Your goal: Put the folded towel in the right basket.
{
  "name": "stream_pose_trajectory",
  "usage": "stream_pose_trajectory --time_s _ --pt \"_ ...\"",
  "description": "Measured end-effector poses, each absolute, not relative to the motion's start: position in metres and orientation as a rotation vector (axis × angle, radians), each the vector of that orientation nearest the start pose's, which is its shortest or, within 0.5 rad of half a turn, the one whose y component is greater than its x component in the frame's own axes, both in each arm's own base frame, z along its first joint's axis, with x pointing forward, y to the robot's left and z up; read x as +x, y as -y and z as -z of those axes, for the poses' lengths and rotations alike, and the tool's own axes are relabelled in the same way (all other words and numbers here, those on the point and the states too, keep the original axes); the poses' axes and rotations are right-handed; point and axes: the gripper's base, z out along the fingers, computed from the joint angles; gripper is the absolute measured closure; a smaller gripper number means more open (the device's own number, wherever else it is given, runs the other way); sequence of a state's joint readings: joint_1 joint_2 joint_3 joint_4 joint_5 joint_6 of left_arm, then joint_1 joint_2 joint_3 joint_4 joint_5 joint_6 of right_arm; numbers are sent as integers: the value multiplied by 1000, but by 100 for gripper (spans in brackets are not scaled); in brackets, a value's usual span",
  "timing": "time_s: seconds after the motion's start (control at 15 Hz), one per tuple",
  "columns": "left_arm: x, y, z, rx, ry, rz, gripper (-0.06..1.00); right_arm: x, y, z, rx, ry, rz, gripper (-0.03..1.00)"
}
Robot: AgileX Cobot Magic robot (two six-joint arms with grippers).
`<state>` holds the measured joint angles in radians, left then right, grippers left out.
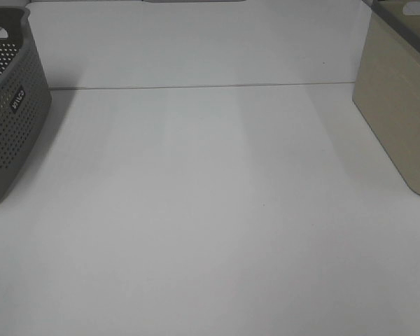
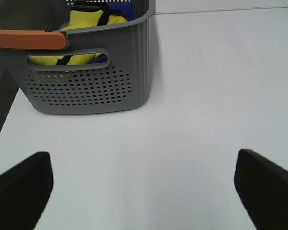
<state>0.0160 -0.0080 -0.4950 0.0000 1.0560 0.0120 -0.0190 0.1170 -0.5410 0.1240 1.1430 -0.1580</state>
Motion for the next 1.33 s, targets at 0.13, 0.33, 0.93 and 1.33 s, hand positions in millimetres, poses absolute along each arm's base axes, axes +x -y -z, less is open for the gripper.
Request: stream_pose_trajectory --time_s 0.13,0.33,0.93,1.33 --pt "-5 0 -276 -4 -2037 -18 -3 -8 -10 -278 -160 -2050 -34 23" --pt "-5 0 -276 -4 -2037 -18 -3 -7 -10 -278 -159 -2045 -34 23" --pt "-5 0 -276 -4 -2037 -18 -3 -7 -10 -278 -158 -2040 -36 23" --pt "-5 0 -276 -4 -2037 -18 -3 -7 -10 -278 -158 -2039 -35 23"
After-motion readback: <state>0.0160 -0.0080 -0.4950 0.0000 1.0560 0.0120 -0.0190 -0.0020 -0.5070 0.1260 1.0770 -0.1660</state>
